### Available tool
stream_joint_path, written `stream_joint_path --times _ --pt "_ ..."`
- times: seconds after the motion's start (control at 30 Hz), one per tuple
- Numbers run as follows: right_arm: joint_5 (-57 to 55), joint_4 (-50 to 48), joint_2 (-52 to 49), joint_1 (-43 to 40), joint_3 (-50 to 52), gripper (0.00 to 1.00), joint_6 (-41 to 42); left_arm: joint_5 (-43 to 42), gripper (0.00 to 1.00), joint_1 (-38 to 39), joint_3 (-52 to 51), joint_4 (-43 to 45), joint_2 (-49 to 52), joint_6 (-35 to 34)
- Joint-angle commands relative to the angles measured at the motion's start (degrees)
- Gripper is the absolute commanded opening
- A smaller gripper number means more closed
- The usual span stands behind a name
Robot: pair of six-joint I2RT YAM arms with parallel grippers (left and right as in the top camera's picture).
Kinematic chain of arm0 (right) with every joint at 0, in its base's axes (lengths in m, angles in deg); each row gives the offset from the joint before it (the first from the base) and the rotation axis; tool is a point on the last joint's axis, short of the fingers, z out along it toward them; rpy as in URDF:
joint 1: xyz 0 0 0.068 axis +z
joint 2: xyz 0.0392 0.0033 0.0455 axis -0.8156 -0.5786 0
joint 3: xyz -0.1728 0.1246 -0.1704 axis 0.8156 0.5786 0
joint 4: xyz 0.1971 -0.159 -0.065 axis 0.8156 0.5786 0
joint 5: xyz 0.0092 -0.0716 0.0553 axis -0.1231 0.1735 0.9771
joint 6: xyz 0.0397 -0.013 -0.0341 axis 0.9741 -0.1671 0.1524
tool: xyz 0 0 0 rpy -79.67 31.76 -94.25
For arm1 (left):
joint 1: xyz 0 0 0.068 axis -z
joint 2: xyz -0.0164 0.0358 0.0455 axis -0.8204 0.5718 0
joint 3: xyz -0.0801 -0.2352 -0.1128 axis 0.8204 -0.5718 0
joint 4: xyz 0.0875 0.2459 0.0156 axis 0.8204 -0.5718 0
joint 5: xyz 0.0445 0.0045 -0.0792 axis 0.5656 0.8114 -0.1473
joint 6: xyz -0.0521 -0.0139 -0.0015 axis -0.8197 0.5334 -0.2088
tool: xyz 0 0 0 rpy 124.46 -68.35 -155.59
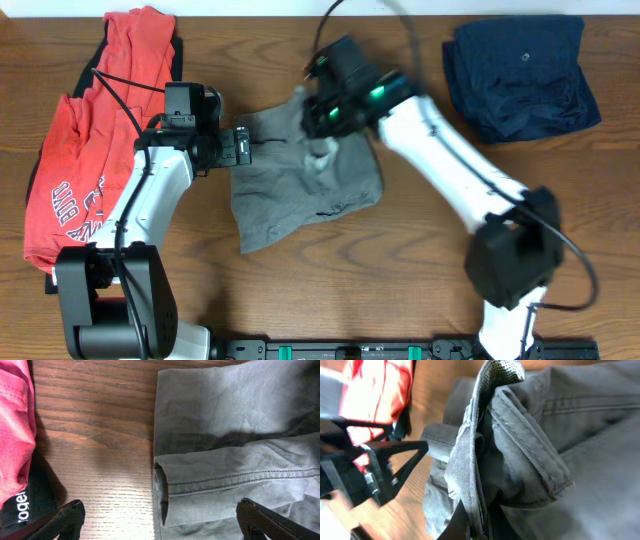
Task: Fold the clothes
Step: 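Lay the right end over the left half with the right gripper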
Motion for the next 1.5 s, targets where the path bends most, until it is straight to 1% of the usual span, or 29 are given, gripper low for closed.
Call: stream_joint_path --times 0.0,0.13,0.27,0.53,0.7,0.8,0.9,1.1,1.33,1.47 --pt "0.2 5.9 6.8 -5.5 -6.3 0.01 -4.4 0.2 0.98 -0.1 0.2 0.1 -0.4 -0.6" --pt "0.3 15.3 8.3 -11.7 -9.3 0.01 -6.9 0.2 0.98 -0.1 0.2 0.0 -0.4 -0.6" --pt "0.3 21.2 9.1 -18.4 -9.9 0.01 -9.2 0.2 0.98 -0.1 0.2 -0.2 -0.4 -0.6" --pt "3.3 25.3 9.4 -30.7 -9.9 0.01 -11.8 0.2 0.98 -0.1 0.2 -0.2 -0.4 -0.5" --pt "4.2 26.5 9.4 -33.7 -9.9 0.01 -13.7 0.2 0.98 -0.1 0.2 -0.2 -0.4 -0.5" --pt "4.2 26.7 9.4 -32.7 -9.9 0.01 -13.7 0.2 0.98 -0.1 0.2 -0.2 -0.4 -0.5" --pt "4.1 26.1 9.3 -29.6 -9.9 0.01 -13.6 0.2 0.98 -0.1 0.2 -0.2 -0.4 -0.6" --pt "-1.9 22.5 8.0 -18.9 -9.9 0.01 -7.5 0.2 0.98 -0.1 0.2 -0.2 -0.4 -0.5" --pt "-10.3 17.0 0.4 -7.8 -9.9 0.01 -0.9 0.2 0.98 -0.1 0.0 -0.2 -0.4 -0.5" --pt "-9.8 12.9 -5.6 -4.0 -9.9 0.01 -0.5 0.2 0.98 -0.1 -0.1 -0.2 -0.4 -0.5"
